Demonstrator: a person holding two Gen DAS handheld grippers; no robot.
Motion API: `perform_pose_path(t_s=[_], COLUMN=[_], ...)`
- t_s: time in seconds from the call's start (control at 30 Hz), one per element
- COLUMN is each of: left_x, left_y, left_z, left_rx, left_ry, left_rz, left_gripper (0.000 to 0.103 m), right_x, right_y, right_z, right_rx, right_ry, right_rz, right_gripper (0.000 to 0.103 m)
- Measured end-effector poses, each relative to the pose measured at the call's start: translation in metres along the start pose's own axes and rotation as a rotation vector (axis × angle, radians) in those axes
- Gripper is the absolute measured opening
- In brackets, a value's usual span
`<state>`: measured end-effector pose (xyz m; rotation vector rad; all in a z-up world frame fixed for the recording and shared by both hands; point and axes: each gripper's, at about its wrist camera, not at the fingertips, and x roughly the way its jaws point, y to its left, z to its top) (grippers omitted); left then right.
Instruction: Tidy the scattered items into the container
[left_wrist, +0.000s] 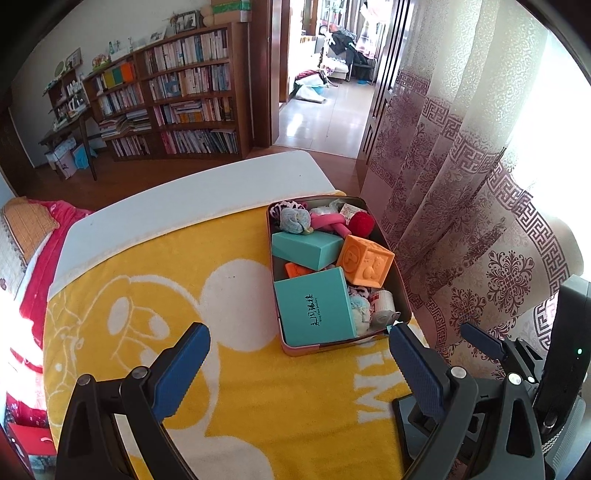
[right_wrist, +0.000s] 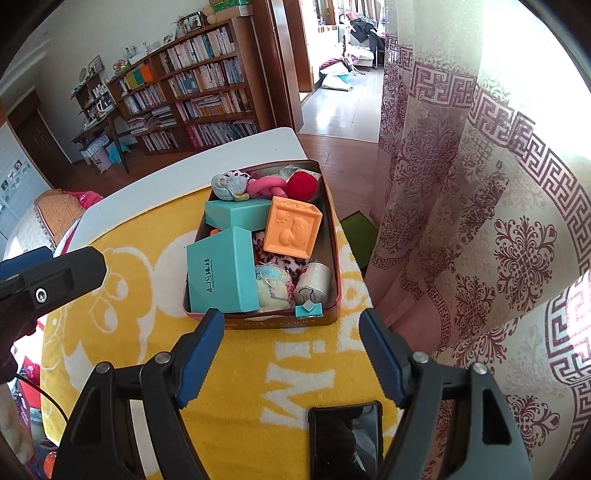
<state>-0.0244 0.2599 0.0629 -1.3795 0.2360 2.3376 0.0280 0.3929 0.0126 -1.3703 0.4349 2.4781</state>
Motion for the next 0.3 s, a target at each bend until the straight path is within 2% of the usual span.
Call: perform_pose_path(t_s=[0.3], left_x=[0.0097], left_y=[-0.0021], left_z=[-0.0038], left_rx=[0.012], left_ry=[0.000], left_rz=[-0.013], left_gripper=[0.099], right_x=[0.0062], right_y=[-0.0023], right_z=[-0.0035], right_rx=[0.010], right_ry=[0.005], right_rz=[0.000], right_gripper=[0.079])
